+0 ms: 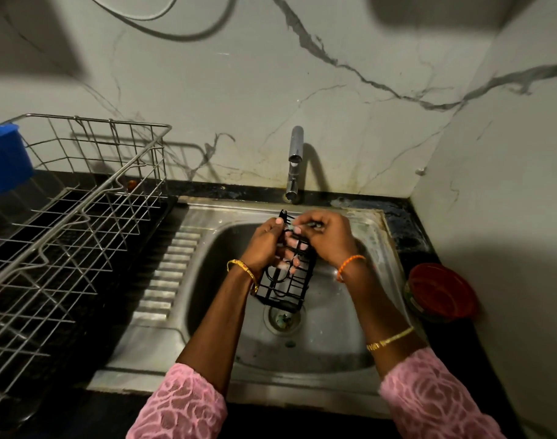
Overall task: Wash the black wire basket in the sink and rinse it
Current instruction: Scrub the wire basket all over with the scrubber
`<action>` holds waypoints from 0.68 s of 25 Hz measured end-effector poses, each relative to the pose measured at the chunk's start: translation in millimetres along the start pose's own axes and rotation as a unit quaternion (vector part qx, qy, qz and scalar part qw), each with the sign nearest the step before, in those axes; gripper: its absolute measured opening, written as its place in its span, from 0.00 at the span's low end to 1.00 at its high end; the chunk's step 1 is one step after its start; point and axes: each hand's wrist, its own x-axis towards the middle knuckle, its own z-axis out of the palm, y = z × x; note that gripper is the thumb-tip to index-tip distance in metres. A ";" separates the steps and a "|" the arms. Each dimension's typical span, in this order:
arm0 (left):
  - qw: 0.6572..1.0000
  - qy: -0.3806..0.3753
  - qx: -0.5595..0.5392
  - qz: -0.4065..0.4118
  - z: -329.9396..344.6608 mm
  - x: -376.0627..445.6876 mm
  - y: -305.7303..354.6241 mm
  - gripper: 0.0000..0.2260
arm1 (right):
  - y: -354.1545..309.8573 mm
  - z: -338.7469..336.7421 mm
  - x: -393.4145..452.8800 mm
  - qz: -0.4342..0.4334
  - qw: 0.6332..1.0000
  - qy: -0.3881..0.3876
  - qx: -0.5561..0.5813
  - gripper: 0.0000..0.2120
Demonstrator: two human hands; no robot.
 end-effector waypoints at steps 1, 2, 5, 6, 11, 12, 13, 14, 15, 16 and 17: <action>1.000 0.005 -0.002 0.003 1.2 1.1 1.6 0.14 | -6.9 5.7 6.0 -0.004 1.000 -0.006 0.001 0.06; 1.000 0.014 -0.006 0.006 0.7 2.7 3.2 0.15 | -11.2 10.3 11.1 -0.013 1.000 -0.013 0.001 0.07; 0.999 0.035 -0.020 0.009 -5.4 10.0 5.9 0.16 | -1.6 5.1 15.8 -0.013 1.000 -0.016 -0.008 0.07; 0.999 0.040 -0.025 0.008 -9.4 11.6 4.3 0.16 | 7.7 -2.5 12.4 -0.006 1.000 -0.004 -0.004 0.07; 0.999 0.035 -0.023 0.009 -19.6 10.9 -4.0 0.16 | 28.6 -23.8 1.9 0.046 0.996 0.037 0.060 0.08; 0.999 0.032 -0.022 0.009 -18.9 9.2 -4.4 0.15 | 24.9 -20.9 7.9 0.049 0.995 0.035 0.074 0.09; 0.999 0.027 -0.023 0.008 -17.4 7.0 -3.9 0.15 | 19.2 -15.6 15.2 0.043 0.996 0.022 0.073 0.09; 0.999 0.022 -0.022 0.008 -15.9 4.9 -3.2 0.15 | 12.2 -9.2 22.2 0.034 0.997 0.002 0.064 0.09; 1.000 0.016 -0.020 0.007 -13.9 3.2 -2.2 0.15 | 5.0 -2.0 28.2 0.028 0.998 -0.018 0.051 0.09; 1.000 0.012 -0.017 0.007 -12.3 2.0 -1.6 0.14 | -2.0 4.7 33.0 0.025 0.998 -0.034 0.040 0.08; 1.000 0.010 -0.017 0.007 -10.9 1.3 -1.1 0.14 | -7.5 10.3 36.7 0.025 0.998 -0.044 0.029 0.08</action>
